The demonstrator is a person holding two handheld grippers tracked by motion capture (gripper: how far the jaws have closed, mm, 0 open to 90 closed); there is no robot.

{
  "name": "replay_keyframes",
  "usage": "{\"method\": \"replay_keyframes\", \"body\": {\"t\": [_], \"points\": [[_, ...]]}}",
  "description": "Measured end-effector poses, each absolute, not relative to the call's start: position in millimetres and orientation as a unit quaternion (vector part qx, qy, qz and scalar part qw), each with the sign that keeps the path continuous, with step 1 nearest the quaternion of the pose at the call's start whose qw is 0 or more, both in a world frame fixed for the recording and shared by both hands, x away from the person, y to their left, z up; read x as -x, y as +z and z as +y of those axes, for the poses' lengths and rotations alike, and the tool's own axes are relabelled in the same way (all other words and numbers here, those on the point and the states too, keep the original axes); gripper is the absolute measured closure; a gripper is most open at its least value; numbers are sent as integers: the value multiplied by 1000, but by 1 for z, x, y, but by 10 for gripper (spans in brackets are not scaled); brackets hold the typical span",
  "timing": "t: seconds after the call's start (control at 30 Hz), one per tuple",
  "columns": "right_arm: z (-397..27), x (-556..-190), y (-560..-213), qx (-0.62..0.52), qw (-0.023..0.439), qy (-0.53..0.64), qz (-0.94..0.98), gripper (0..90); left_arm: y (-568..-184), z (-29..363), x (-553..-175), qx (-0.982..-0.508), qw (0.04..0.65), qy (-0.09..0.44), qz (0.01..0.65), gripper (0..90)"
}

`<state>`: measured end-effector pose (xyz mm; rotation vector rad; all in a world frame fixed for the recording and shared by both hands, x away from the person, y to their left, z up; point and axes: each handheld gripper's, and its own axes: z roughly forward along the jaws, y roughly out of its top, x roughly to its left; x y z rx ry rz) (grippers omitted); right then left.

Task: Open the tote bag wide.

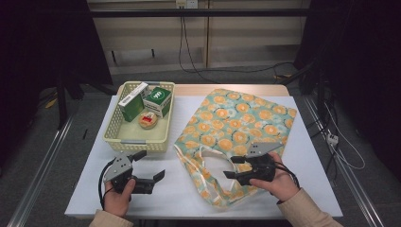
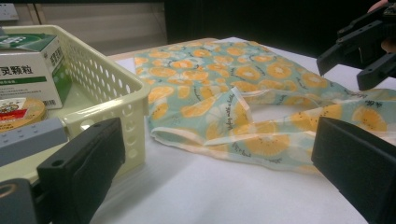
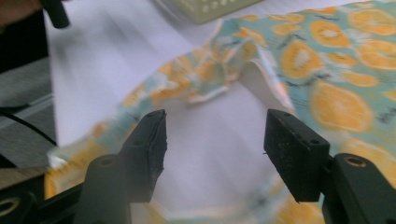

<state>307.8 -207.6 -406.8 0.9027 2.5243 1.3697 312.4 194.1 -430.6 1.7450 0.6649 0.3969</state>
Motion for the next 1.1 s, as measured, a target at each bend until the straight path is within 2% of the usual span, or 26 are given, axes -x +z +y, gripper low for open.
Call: {"method": "replay_keyframes", "body": {"t": [0.23, 0.37, 0.5, 0.53, 0.57, 0.67, 0.73, 0.83, 1.1], "points": [[-179, -300, -404, -283, 34, 463, 839, 332, -431, 195, -313, -745, 579, 169, 285, 25], [-167, -293, -413, -261, 16, 442, 858, 345, -431, 194, -313, -744, 580, 166, 288, 25], [-167, -294, -425, -263, 2, 420, 869, 498, -431, 194, -313, -745, 580, 168, 284, 25], [-168, -295, -427, -265, 0, 418, 869, 562, -431, 194, -313, -744, 581, 167, 285, 25], [-168, -296, -428, -264, -2, 419, 869, 674, -431, 195, -313, -744, 581, 167, 286, 25], [-171, -301, -428, -260, -17, 427, 866, 847, -432, 197, -313, -744, 580, 166, 286, 25], [-174, -305, -428, -262, -23, 431, 863, 885, -432, 197, -313, -743, 582, 166, 287, 25], [-181, -312, -426, -266, -18, 436, 859, 895, -432, 198, -312, -742, 582, 166, 288, 25], [-201, -343, -407, -279, 27, 446, 850, 898, -432, 202, -310, -740, 582, 169, 291, 25]]}}
